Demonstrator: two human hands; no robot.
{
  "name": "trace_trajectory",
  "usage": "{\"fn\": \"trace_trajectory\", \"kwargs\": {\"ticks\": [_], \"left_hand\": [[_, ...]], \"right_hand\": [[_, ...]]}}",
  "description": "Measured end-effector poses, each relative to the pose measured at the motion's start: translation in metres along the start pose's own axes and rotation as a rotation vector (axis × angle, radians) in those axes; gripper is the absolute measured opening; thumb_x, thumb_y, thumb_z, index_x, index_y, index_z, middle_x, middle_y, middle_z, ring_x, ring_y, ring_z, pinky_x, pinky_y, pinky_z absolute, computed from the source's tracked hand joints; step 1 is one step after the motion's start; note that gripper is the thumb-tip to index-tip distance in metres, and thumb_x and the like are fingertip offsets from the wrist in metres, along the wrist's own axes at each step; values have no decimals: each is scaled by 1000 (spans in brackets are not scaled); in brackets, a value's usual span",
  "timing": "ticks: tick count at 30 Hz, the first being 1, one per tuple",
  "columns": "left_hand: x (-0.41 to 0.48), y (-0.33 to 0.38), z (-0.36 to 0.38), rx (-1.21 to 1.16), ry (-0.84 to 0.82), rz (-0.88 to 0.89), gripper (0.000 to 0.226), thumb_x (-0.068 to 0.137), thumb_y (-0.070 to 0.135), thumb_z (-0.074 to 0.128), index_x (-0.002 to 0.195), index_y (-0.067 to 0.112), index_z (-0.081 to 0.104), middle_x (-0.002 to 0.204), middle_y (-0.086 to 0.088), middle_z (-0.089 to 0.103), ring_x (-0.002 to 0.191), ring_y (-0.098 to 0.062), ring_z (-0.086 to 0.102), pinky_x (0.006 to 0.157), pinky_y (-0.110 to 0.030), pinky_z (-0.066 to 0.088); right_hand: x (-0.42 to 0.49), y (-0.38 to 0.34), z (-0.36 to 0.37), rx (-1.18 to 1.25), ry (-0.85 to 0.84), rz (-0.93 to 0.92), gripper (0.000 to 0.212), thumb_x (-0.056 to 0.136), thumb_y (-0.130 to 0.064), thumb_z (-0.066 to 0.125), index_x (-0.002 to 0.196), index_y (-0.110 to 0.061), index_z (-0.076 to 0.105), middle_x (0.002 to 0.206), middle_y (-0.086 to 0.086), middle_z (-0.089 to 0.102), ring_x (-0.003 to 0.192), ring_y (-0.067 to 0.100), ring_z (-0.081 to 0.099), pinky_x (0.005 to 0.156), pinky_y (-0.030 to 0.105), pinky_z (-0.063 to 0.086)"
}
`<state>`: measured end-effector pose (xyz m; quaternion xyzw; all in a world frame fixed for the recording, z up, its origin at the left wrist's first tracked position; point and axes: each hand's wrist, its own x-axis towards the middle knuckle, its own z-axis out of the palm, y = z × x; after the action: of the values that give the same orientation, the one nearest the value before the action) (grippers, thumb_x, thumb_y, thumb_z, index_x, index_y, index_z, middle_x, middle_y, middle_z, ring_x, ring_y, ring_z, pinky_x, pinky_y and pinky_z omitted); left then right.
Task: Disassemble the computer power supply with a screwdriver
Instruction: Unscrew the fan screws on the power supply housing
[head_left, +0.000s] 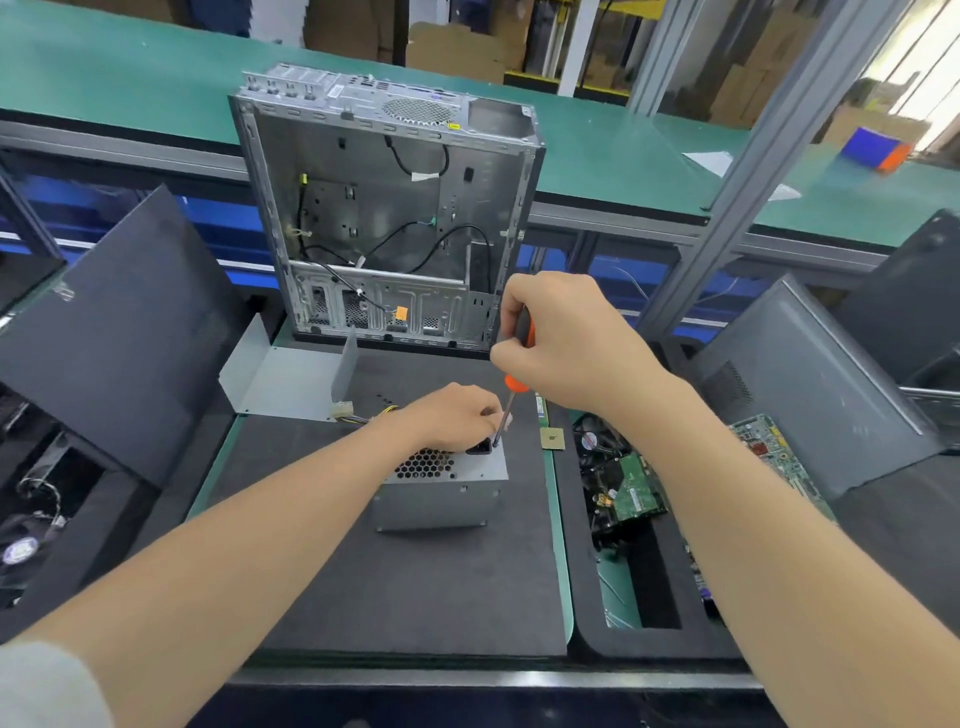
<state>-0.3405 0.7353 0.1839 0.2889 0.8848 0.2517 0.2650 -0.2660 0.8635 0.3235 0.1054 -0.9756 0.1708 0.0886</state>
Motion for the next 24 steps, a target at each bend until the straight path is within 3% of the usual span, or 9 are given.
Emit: {"fn": "trace_trajectory", "kwargs": {"ticks": [4, 8, 11, 16, 18, 21, 24], "left_hand": [[10, -8, 2, -37, -27, -25, 27, 106, 28, 46, 92, 26, 69, 116, 3, 74, 107, -23, 66, 97, -44, 54], [19, -9, -1, -193, -105, -57, 46, 103, 21, 50, 64, 28, 72, 127, -19, 70, 86, -26, 56, 69, -37, 47], [23, -8, -2, -230, -127, -92, 52, 94, 10, 47, 54, 31, 72, 130, -21, 69, 84, -25, 51, 58, -31, 42], [27, -10, 1, -294, -103, -117, 45, 98, 9, 52, 65, 28, 75, 128, -13, 73, 97, -27, 64, 58, -28, 44], [28, -9, 0, -305, -108, -136, 42, 98, 9, 53, 69, 28, 77, 132, -17, 70, 92, -27, 58, 61, -30, 44], [29, -7, 0, -309, -131, -174, 53, 89, 1, 47, 53, 28, 76, 138, -27, 64, 95, -27, 48, 67, -39, 37], [28, -6, 0, -324, -134, -218, 46, 77, 3, 46, 57, 28, 78, 121, -21, 66, 97, -27, 46, 72, -43, 35]], "right_hand": [[-4, 4, -1, -3, 2, 1, 6, 79, -18, 63, 82, -17, 57, 78, -1, 63, 80, 20, 61, 71, 41, 56], [-6, 7, 1, -4, 12, 2, 6, 79, -18, 63, 84, -16, 58, 80, -2, 61, 82, 20, 59, 71, 39, 55], [-6, 9, 3, -12, 16, 1, 8, 80, -18, 63, 85, -17, 58, 81, -3, 58, 83, 21, 57, 71, 40, 53], [-6, 9, 6, -15, 21, -5, 9, 81, -19, 64, 87, -17, 58, 83, -3, 56, 84, 21, 56, 71, 42, 54], [-6, 10, 6, -15, 19, -9, 9, 81, -19, 64, 87, -17, 58, 83, -3, 56, 84, 20, 55, 71, 40, 53], [-5, 10, 6, -18, 18, -9, 9, 81, -19, 64, 87, -17, 58, 83, -3, 57, 85, 21, 56, 69, 37, 52], [-5, 10, 7, -16, 20, 1, 8, 81, -19, 63, 87, -17, 58, 84, -2, 58, 84, 21, 58, 69, 37, 53]]}}
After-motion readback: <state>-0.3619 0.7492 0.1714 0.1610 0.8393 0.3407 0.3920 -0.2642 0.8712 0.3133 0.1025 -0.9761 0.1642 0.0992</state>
